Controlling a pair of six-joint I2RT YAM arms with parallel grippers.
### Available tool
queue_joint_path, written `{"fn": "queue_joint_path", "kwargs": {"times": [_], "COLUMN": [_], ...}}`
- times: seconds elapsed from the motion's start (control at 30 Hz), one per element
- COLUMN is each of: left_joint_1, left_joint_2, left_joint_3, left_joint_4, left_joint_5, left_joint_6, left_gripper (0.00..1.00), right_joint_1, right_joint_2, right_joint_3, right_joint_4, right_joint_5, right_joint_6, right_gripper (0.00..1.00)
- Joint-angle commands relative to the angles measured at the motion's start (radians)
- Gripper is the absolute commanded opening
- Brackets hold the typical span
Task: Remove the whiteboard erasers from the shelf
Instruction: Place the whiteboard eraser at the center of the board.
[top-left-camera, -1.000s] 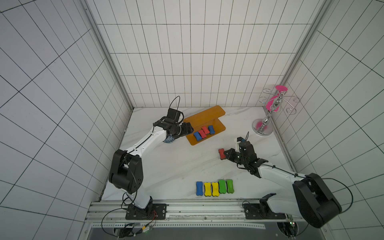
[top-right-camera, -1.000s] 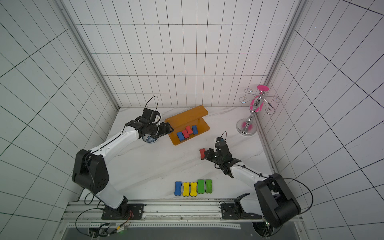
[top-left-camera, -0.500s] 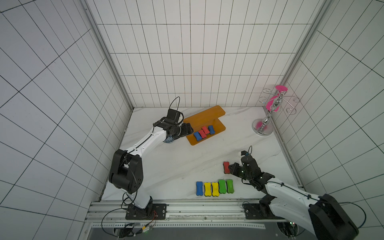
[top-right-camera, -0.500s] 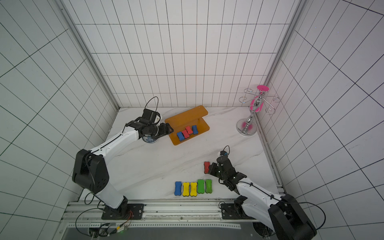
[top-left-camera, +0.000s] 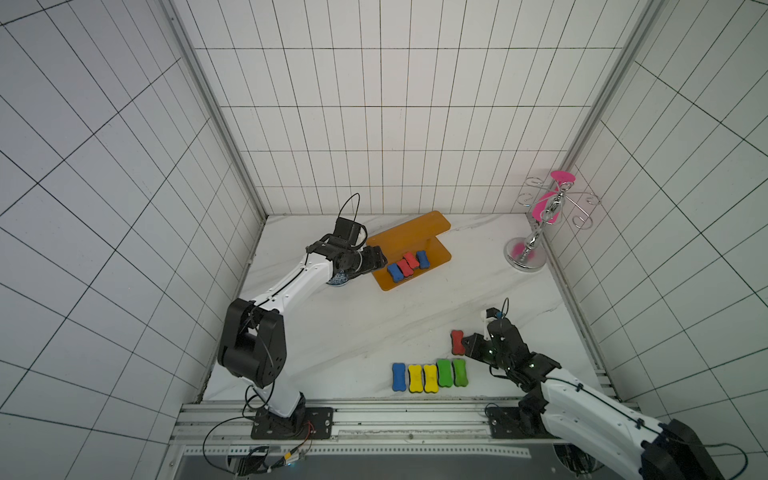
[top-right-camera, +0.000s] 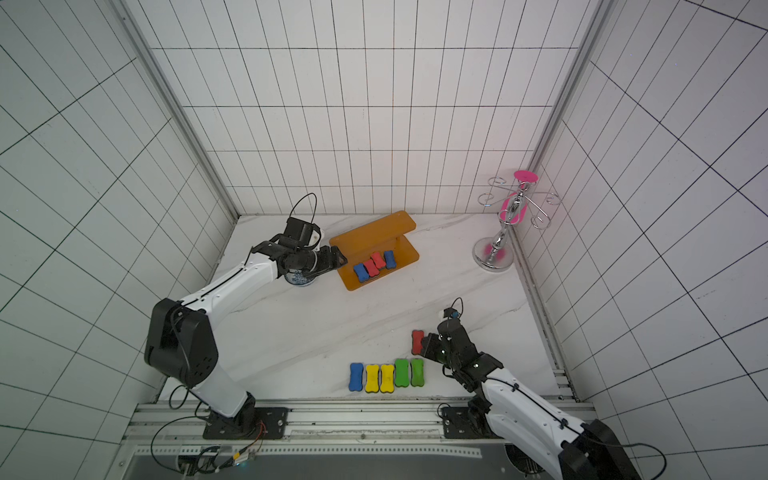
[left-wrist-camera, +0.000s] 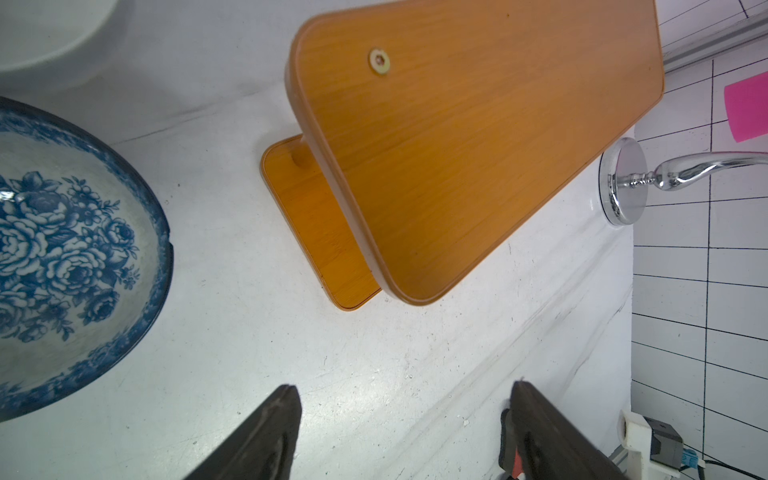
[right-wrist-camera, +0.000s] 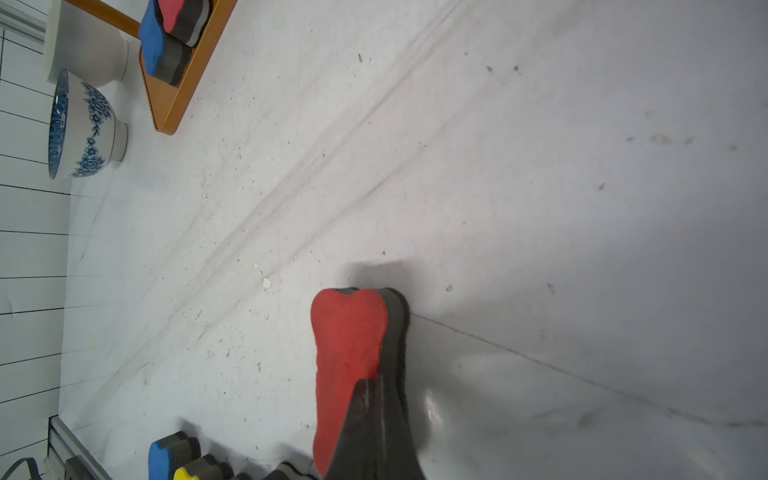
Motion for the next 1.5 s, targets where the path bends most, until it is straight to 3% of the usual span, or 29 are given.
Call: {"fn": "queue_joint_path", "kwargs": {"times": [0.0,0.83,1.13,1.27,1.47], "left_joint_1": [-0.005,-0.009,-0.009,-0.005,0.004], "left_joint_2": [-0.002,-0.007,-0.009,-0.001,0.029], "left_joint_3": [-0.003,-0.008,-0.002,0.019,0.079], "left_joint_4": [0.027,0.034,0.033,0.03,0.005], "left_joint_5": [-0.004,-0.01,-0.011,-0.01,-0.004], "left_joint_6": [0.001,0.004,0.003,-0.001,-0.01], "left_gripper": [0.82,0.83,0.83,0.83,0.82], "right_joint_1": [0.009,0.023,0.022,0.006,-0.055], "right_joint_2": [-0.009,0.022,-0.038,-0.036,0.222], "right_joint_3": [-0.022,-0.016,0.032,0.118,0.287], "right_joint_4": [-0.052,-0.028,-0.102,-0.122,-0.04], "right_joint_5": [0.005,-0.032,-0.009,0.0,-0.103], "right_joint_6": [-0.023,-0.093,-0.105,-0.152,-0.257], "right_gripper": [0.0,0.0,0.31,0.35,0.36]}}
